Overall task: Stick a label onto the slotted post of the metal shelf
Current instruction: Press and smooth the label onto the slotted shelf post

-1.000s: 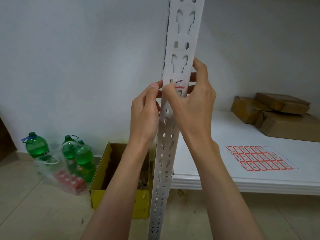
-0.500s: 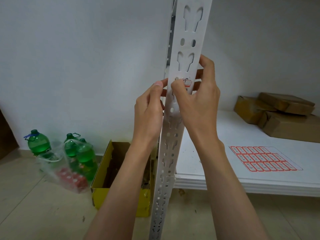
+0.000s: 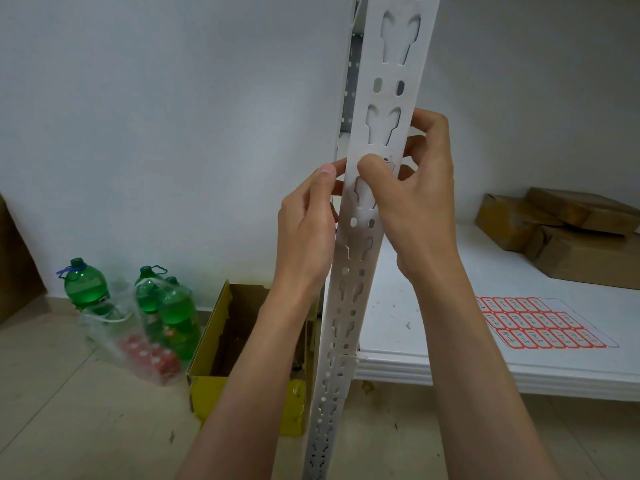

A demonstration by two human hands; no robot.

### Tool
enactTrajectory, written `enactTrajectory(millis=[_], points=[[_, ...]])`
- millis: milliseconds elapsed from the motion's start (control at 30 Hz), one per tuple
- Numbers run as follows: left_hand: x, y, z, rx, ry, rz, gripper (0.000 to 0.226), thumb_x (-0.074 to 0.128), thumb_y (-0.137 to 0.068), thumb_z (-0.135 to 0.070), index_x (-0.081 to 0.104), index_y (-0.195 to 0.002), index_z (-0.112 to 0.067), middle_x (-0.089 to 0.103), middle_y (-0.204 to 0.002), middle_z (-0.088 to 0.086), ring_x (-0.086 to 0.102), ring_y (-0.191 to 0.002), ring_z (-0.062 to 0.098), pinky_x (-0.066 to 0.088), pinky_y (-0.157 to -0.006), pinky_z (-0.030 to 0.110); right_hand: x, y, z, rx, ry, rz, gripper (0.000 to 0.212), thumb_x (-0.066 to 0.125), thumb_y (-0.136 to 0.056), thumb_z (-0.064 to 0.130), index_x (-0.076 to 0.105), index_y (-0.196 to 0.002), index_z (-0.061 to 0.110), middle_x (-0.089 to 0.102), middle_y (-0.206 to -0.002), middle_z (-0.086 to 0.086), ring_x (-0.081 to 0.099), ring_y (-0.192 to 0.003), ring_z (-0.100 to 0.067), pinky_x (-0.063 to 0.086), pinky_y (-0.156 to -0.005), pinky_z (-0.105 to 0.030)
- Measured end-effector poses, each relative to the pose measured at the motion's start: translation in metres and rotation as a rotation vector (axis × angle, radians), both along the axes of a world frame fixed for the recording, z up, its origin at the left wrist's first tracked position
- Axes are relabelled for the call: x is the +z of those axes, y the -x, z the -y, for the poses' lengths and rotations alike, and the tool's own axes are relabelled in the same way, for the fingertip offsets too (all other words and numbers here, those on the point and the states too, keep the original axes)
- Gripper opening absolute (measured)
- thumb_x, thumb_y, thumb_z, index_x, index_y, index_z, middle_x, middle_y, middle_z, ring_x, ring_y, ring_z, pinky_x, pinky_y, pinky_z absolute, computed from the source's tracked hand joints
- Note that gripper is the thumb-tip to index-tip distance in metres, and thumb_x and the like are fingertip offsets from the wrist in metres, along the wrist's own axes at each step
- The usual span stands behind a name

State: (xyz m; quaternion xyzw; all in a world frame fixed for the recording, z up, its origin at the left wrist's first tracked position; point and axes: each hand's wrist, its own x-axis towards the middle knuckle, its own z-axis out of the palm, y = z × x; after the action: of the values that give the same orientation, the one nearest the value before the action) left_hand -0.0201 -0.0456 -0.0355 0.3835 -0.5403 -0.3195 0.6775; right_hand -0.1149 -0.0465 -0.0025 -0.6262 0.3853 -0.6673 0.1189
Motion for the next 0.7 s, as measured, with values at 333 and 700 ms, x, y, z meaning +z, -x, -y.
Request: enactTrajectory(millis=[333,700], points=[[0.002,-0.001,-0.004,-0.014,0.010,0.000,0.036,0.032,-0.108,-0.037,0.067,-0.111,-0.035,0.067,-0.096,-0.019,0.064,-0.084,-0.006,0.050,-0.064,0.008,-0.006,-0.008,0.000,0.036,-0.015,0.061,0.041,0.056,-0.098,0.013,0.036,-0.129,0.032,0.052,-0.098,0.027,0.057,-0.085,0.013,0.051,-0.072,-0.010],[0.002,-0.001,-0.006,-0.037,0.018,-0.009,0.033,0.031,-0.108,-0.036,0.064,-0.108,-0.037,0.065,-0.092,-0.023,0.063,-0.080,-0.010,0.048,-0.061,0.007,-0.003,-0.018,-0.003,0.089,-0.015,0.098,0.033,0.043,-0.104,0.010,0.031,-0.129,0.027,0.050,-0.098,0.021,0.060,-0.079,0.010,0.054,-0.072,-0.015]])
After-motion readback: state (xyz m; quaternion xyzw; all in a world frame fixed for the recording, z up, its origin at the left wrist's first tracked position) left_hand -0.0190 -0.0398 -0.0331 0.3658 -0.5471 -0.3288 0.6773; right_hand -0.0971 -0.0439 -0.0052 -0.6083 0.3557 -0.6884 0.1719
